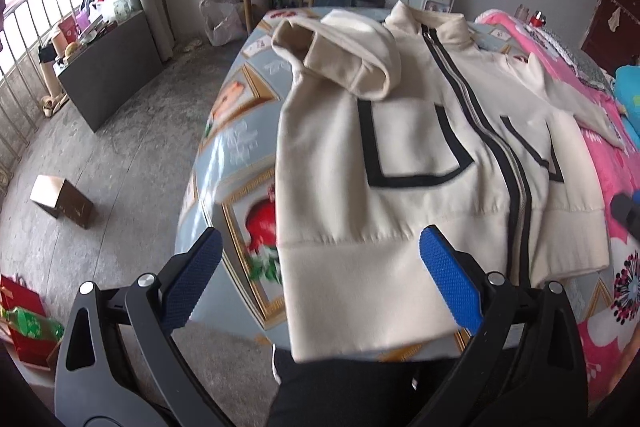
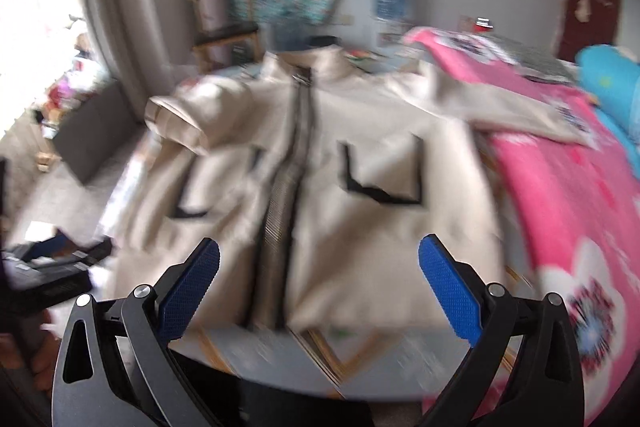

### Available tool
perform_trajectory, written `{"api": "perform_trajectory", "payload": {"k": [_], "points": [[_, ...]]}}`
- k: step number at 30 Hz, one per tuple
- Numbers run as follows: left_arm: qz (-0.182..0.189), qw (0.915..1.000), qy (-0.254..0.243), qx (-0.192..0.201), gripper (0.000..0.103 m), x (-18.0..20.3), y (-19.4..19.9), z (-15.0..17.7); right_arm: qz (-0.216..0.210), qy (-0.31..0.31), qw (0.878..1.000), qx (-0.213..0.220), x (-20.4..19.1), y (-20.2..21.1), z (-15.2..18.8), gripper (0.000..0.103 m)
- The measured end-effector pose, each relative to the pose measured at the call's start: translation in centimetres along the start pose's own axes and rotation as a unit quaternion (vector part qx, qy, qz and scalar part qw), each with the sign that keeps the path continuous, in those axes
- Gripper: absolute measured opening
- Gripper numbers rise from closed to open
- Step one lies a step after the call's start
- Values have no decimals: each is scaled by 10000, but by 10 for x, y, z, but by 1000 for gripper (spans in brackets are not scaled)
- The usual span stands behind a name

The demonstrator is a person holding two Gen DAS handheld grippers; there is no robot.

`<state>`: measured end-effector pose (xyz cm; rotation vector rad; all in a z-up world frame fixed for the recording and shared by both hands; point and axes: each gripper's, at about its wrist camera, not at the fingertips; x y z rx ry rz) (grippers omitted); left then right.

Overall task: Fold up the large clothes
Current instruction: 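Grasp the jacket sleeve with the right gripper and lift it across the body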

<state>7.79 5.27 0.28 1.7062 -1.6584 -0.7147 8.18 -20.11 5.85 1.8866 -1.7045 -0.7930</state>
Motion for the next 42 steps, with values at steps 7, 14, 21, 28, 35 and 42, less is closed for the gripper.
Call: {"api": "perform_trajectory", "payload": {"k": [7,14,21,28,35,42], "points": [[952,9944,364,290,96,-37,-37,-51,-1679,-277,9834,-633,-34,-94,-85,97],[877,9947,540,-70,96,-41,-112,-81,-1944,-315,9606,-1959,-80,-235,-105,84],[590,9955,454,-581,96,-32,-161,-80,-1290,283,9697,-2053,-97,-290,-98,14],[306,9966,147,-757,96,-28,-167,-81,-555,1470,9857,-605,-95,-222,-211,8],[3,9967,-37,-805,96,-23,-171,-82,-847,3176,9426,-583,-140,-180,-191,8],[-8,9975,-141,-691,96,-26,-170,-77,-1664,2545,9263,-2223,-88,-187,-65,31]]}}
Point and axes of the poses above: each gripper's, at about its wrist camera, not at the fingertips, and y roughly against the way its jaws point, x to its right, z to its underside, and after that the axes turned 3 degrees about x, right-handed
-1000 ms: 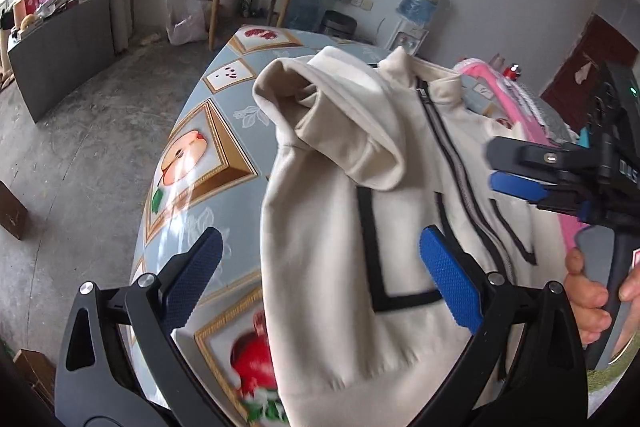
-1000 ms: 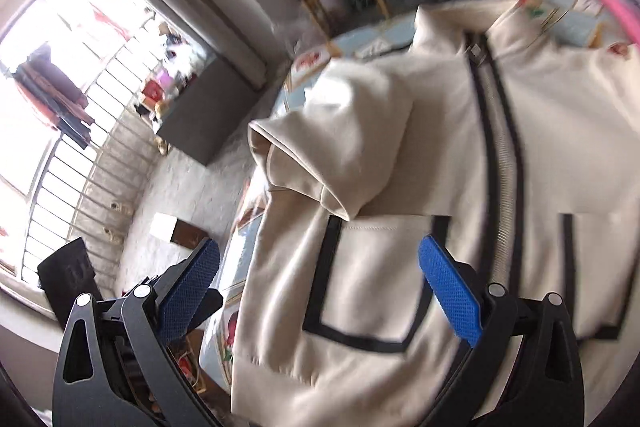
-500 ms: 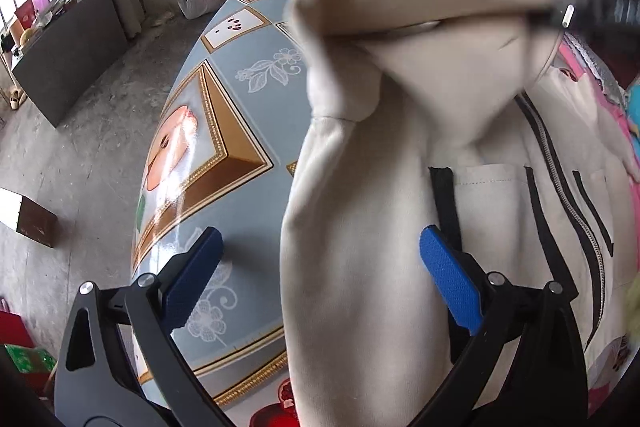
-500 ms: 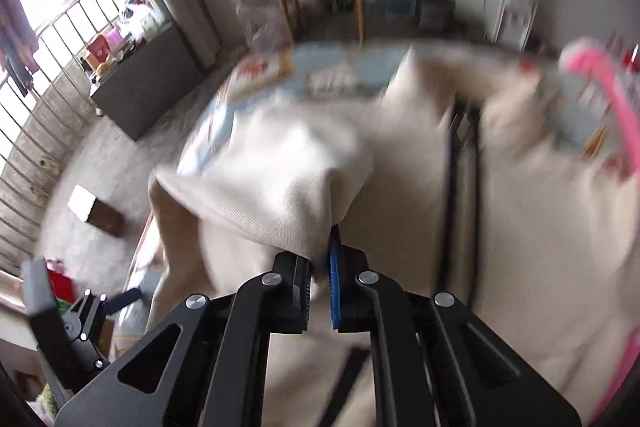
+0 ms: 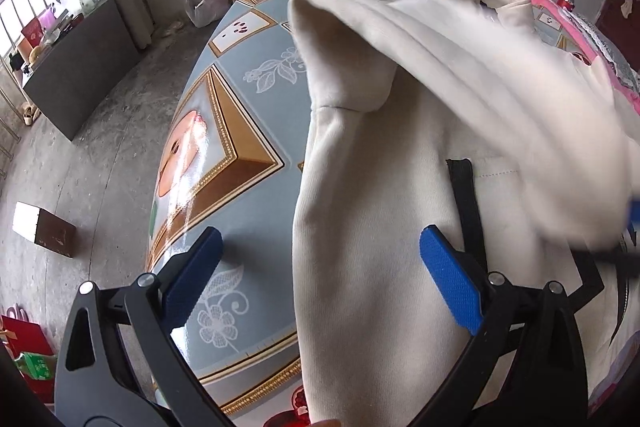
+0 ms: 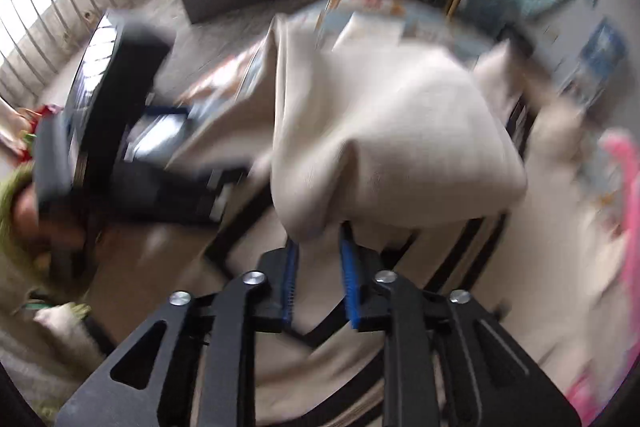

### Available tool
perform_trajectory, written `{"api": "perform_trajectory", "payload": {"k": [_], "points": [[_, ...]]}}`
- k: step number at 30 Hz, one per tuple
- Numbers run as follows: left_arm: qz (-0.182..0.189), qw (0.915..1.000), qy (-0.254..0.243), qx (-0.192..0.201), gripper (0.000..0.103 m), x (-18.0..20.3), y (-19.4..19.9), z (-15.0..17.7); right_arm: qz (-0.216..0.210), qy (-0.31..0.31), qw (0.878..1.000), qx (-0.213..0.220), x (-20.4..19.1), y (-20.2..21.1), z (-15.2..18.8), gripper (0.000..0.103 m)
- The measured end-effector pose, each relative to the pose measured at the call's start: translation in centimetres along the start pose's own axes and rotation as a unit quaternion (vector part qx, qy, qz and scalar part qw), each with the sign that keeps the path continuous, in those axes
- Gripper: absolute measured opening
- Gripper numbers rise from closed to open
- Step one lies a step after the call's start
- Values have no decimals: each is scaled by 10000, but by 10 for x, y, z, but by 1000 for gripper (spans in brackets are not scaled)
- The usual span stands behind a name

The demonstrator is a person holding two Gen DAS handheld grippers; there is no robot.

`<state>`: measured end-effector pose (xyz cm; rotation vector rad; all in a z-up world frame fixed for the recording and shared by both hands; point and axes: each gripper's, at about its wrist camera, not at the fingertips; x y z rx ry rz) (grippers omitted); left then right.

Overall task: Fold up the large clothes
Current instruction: 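Grasp the jacket sleeve with the right gripper and lift it across the body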

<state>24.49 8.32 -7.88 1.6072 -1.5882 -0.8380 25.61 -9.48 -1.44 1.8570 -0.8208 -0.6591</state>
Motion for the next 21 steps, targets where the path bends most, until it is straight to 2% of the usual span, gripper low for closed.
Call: {"api": "perform_trajectory", "payload": {"k": [2,4,6,8,9,11,13,14,16,18,19,20,21], "points": [[23,10000,-30,9,96,2,1,2,-367,-570,9974,237,24,17,19,47],[53,10000,-66,39,96,6,2,2,-628,-1264,9879,643,57,38,29,56],[67,9999,-91,45,96,6,2,1,-967,-2134,9667,1030,97,52,37,57],[57,10000,-69,15,96,6,1,-1,-1357,-2987,9358,1293,136,55,44,57],[34,10000,-39,-16,96,6,0,-2,-1493,-3183,9266,1334,147,48,47,57],[2,10000,13,-65,96,6,-1,-3,-1916,-3728,8997,1217,163,32,54,57],[-33,9999,70,-124,96,6,-2,-5,-2165,-3935,8860,1155,156,12,55,56],[-42,9999,80,-143,96,6,-3,-6,-2165,-3961,8850,1143,155,8,55,56],[-42,9998,90,-157,96,6,-3,-6,-1852,-3982,8916,1104,157,-1,46,56],[-49,9998,85,-167,96,5,-3,-6,-1736,-3934,8972,1003,156,-6,42,56],[-49,9998,87,-183,96,5,-3,-6,-1759,-3858,9015,870,153,-14,35,52],[-50,9997,87,-209,96,5,-3,-6,-1824,-3777,9045,771,150,-24,30,39],[-55,9996,90,-279,96,4,-3,-6,-1876,-3643,9099,646,143,-28,20,33]]}}
Point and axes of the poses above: each gripper's, at about its wrist camera, not at the fingertips, and y roughly against the way its jaws point, x to its right, z to its underside, and after that the axes turned 3 degrees about x, right-handed
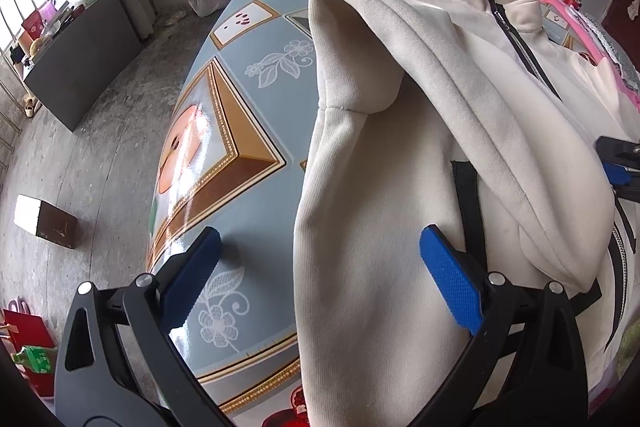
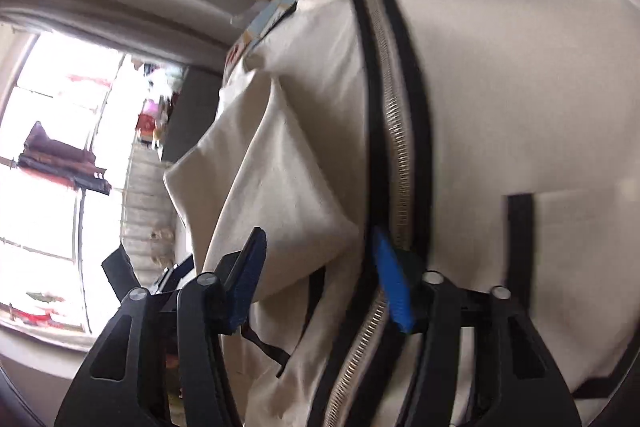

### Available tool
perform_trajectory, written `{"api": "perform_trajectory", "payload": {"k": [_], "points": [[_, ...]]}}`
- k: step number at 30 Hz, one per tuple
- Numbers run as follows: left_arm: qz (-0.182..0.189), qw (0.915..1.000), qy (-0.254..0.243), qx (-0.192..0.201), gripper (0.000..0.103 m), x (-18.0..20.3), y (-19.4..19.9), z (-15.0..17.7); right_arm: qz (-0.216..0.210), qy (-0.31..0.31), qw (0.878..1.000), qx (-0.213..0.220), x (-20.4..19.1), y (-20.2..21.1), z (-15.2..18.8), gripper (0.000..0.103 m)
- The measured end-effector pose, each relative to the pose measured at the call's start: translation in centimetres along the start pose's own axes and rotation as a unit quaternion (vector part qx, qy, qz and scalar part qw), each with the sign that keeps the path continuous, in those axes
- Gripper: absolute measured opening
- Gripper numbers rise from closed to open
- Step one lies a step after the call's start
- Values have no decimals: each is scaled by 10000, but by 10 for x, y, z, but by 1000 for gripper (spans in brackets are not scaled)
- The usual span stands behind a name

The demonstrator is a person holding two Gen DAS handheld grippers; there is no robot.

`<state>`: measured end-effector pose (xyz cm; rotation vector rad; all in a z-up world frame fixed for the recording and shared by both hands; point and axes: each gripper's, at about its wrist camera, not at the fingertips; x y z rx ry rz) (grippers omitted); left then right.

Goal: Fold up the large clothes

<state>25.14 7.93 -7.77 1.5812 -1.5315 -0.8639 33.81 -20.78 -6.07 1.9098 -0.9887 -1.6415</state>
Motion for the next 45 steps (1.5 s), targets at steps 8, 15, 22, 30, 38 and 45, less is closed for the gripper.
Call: {"api": "perform_trajectory", "payload": {"k": [8,15,22,30,38,45], "points": [[777,9933,-86,852,96,-7,55,20,-436,881,9947,-295,-103,-54,-45,13],[1054,9902,-202,889,96,5,45,1,120,1269,9881,-857,-128,-126,-47,13],[760,9968,-79,229,96,6,-1,-15,-126,1230,9922,-129,-112,-28,-51,52],[703,9972,-47,251,96,2,-7,-14,907,1226,9869,-529,-57,-58,-41,45],[613,9964,-17,590,97,-3,6,-11,1785,2397,9528,-528,-85,-80,-10,7],[641,9907,32,1201,97,-10,41,-11,1610,1960,9614,1062,-91,35,-51,6]]}}
Point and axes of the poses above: each gripper's, at about its wrist camera, not at the fingertips, and y roughly against the way its jaws point, x to its right, z to its underside, and after that the axes turned 3 degrees about x, right-handed
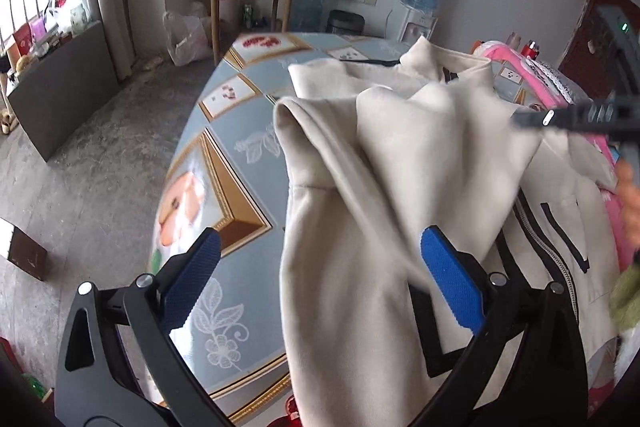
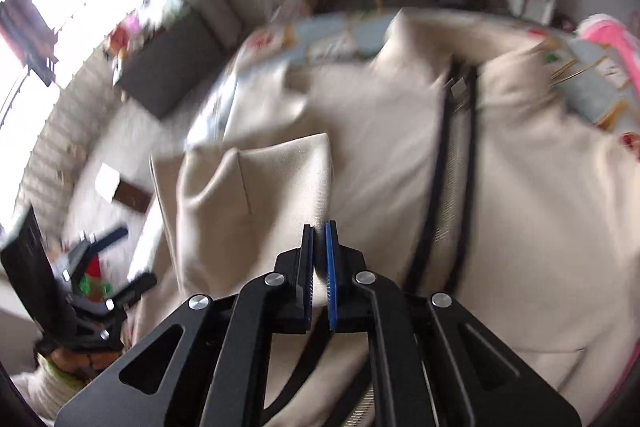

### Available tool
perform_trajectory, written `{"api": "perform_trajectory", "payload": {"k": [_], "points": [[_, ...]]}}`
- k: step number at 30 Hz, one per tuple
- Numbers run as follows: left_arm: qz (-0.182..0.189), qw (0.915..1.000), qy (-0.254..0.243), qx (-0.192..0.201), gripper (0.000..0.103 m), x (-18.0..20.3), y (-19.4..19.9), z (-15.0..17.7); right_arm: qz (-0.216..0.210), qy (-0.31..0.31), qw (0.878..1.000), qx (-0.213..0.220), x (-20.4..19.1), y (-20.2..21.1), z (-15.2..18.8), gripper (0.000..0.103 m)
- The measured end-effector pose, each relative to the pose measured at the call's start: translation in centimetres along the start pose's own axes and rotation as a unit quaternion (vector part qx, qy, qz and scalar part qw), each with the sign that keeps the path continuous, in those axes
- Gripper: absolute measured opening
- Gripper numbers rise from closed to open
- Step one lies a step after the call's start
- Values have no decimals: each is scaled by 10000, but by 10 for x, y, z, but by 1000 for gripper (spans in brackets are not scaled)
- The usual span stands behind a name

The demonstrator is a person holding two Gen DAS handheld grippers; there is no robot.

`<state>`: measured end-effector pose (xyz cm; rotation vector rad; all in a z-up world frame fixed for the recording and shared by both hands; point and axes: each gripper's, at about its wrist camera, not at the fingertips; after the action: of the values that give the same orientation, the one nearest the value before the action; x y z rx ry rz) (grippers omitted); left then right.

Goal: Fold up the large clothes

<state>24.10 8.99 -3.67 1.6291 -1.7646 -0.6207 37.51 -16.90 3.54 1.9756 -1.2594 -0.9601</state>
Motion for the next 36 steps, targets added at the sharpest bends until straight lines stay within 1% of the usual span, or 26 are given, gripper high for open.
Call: {"api": "perform_trajectory", "payload": {"k": [2,4,5,6,8,10,11,12,14,18,19,23,28,30,31,32,33,34,36], "points": [[-182,9997,-124,-49,97,3,0,-3,193,-327,9982,467,32,37,-8,5],[-457,9984,-291,-154,97,8,-6,-3,427,-659,9942,736,68,62,-5,5],[-557,9976,-360,-193,97,9,-8,-2,511,-808,9924,774,83,68,-1,5],[-708,9960,-476,-264,97,12,-13,-2,629,-1007,9901,748,103,72,9,5],[-962,9925,-638,-405,97,17,-23,-1,813,-1352,9861,528,139,68,34,5],[-1071,9903,-742,-484,97,20,-30,-1,1043,-1668,9803,184,164,44,58,5],[-1170,9885,-806,-510,97,22,-34,-2,1043,-1864,9769,28,179,35,72,5],[-1226,9874,-859,-517,97,23,-36,-3,942,-2002,9752,-33,189,34,82,5],[-1320,9847,-1006,-526,97,27,-38,-4,648,-2196,9734,-77,200,30,90,5],[-1565,9772,-1315,-577,97,34,-44,-3,374,-2164,9756,-50,203,28,82,5],[-1610,9756,-1371,-587,97,36,-46,-2,362,-2101,9770,-104,203,26,78,7],[-1710,9729,-1442,-586,97,40,-48,1,524,-1777,9817,-430,201,12,69,18],[-1776,9725,-1390,-580,97,39,-49,2,600,-1744,9809,-624,204,-5,57,23],[-1777,9725,-1389,-573,97,38,-50,3,637,-1623,9825,-659,201,-10,54,23],[-1769,9730,-1373,-554,97,37,-50,3,659,-1534,9837,-672,197,-11,52,20],[-1766,9736,-1346,-539,97,37,-50,3,645,-1452,9849,-685,192,-13,50,5],[-1768,9739,-1321,-529,97,36,-51,3,669,-1376,9858,-698,185,-13,46,5],[-1780,9741,-1296,-518,97,36,-51,3,588,-1348,9872,-614,177,-9,39,3],[-1811,9741,-1257,-508,97,34,-51,2,390,-1178,9923,43,152,27,14,3]]}}
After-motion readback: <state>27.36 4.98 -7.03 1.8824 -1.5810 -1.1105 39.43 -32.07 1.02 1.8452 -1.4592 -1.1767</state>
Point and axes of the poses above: each gripper's, at about its wrist camera, not at the fingertips, and y roughly against the way its jaws point, x to its right, z to its underside, and after that the axes turned 3 degrees about x, right-handed
